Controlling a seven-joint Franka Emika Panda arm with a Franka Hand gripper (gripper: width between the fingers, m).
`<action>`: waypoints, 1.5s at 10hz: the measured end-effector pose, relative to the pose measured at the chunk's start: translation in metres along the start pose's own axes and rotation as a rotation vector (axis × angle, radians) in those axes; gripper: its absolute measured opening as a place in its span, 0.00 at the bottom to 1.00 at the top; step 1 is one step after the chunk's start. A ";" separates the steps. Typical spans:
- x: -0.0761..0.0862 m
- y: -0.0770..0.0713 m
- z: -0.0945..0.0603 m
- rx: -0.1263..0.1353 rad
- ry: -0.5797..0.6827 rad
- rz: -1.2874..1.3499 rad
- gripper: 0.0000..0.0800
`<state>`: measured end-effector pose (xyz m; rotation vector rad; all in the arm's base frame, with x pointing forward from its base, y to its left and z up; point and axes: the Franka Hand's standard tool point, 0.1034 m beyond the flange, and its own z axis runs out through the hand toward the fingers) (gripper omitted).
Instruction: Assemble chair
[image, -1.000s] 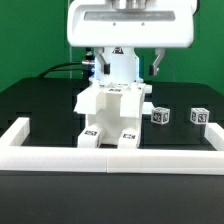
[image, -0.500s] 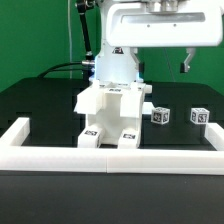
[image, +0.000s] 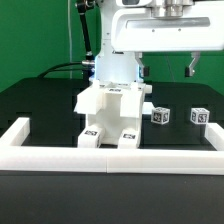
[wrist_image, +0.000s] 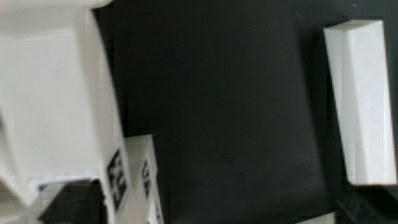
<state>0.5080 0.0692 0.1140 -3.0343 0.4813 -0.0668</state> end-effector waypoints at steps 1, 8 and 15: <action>-0.016 -0.015 0.003 -0.001 -0.013 -0.006 0.81; -0.036 -0.050 0.012 0.001 -0.017 -0.020 0.81; -0.081 -0.060 0.042 0.005 -0.017 -0.057 0.81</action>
Offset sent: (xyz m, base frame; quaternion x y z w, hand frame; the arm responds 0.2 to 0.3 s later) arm -0.0085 0.0479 -0.0016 0.0126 0.0084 0.0353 0.9993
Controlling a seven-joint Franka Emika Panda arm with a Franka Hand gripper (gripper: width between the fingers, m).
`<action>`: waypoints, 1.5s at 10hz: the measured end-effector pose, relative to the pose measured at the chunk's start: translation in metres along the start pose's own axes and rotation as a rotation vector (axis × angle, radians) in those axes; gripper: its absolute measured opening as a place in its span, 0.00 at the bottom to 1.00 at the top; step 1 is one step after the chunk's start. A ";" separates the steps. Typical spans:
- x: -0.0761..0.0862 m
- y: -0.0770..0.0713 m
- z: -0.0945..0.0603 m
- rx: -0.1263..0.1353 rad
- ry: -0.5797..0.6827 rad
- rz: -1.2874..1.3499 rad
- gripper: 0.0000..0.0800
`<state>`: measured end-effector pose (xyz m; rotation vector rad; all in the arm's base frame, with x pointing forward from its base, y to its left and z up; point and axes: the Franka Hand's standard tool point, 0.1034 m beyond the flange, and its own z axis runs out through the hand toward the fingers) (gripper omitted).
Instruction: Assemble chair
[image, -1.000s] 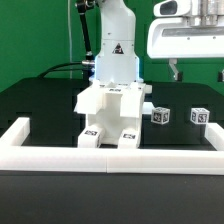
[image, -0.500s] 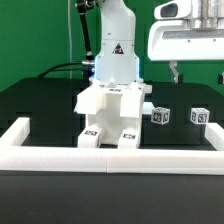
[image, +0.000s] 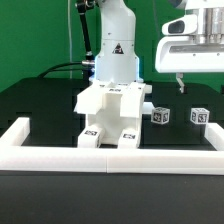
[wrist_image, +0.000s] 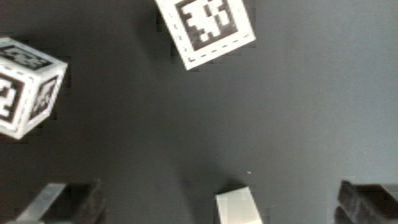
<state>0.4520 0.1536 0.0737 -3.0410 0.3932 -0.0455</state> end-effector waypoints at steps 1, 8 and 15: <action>0.000 0.000 0.000 0.000 0.000 0.000 0.81; -0.007 -0.002 0.019 -0.002 0.016 -0.258 0.81; -0.020 -0.003 0.032 -0.006 0.017 -0.282 0.81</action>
Offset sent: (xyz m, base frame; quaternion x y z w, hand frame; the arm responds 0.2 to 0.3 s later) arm -0.0090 0.0095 -0.0054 0.0176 0.0172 -0.0670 0.9974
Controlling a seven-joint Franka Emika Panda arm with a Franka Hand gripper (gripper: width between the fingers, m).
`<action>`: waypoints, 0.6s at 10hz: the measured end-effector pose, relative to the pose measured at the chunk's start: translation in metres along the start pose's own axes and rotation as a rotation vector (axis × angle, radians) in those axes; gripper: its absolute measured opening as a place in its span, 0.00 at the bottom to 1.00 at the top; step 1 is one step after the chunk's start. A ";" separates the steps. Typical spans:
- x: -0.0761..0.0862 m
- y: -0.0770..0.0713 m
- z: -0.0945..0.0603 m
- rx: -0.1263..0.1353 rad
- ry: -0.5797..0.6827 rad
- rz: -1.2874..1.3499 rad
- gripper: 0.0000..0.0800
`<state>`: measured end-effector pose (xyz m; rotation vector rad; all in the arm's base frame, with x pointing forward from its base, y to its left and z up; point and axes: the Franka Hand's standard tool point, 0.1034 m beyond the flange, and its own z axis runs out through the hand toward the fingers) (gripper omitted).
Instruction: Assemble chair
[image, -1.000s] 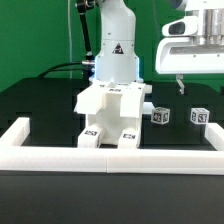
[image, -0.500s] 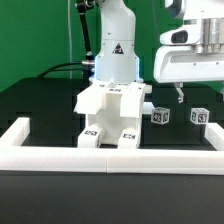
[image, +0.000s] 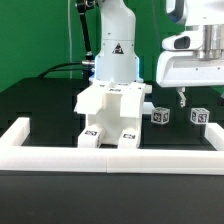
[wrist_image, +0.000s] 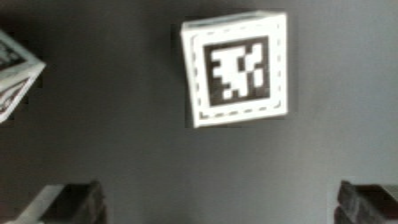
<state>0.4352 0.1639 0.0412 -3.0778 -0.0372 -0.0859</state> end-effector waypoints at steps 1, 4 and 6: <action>-0.004 -0.003 0.004 0.000 -0.003 0.002 0.81; -0.017 -0.007 0.024 -0.011 -0.016 -0.005 0.81; -0.023 -0.006 0.033 -0.017 -0.033 -0.007 0.81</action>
Offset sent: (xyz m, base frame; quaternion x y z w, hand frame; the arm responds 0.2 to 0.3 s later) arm -0.0118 0.0035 -0.0209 -0.0104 0.0175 0.0024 0.9998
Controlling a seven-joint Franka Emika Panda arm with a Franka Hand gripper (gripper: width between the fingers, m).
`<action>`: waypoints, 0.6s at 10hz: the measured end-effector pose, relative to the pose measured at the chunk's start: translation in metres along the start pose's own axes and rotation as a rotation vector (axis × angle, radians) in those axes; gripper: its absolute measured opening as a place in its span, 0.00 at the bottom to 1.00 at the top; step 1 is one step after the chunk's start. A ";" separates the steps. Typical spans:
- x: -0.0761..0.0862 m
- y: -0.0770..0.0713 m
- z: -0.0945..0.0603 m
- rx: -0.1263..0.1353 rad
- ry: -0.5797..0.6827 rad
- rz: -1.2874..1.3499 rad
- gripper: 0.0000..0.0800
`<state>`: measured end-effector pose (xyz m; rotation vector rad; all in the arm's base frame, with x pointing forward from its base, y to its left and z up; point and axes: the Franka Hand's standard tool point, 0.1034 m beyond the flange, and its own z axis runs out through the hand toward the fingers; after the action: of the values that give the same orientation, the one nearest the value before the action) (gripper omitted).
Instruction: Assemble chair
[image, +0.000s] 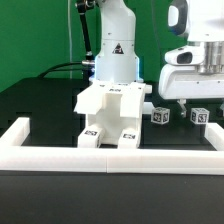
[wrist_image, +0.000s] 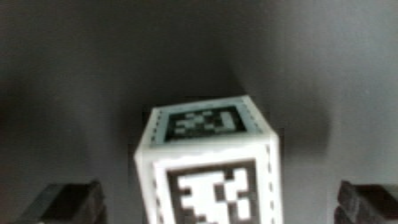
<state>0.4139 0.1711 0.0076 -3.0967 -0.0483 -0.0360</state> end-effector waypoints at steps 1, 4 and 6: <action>-0.001 0.000 0.001 -0.001 -0.002 0.000 0.81; -0.002 0.001 0.002 -0.002 -0.005 0.000 0.43; -0.001 0.001 0.002 -0.002 -0.004 0.000 0.36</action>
Offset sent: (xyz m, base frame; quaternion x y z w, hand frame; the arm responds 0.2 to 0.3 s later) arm -0.0036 -0.0003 -0.0060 -0.0004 0.0056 0.0026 1.0000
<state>0.4130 0.1701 0.0060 -3.0984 -0.0484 -0.0303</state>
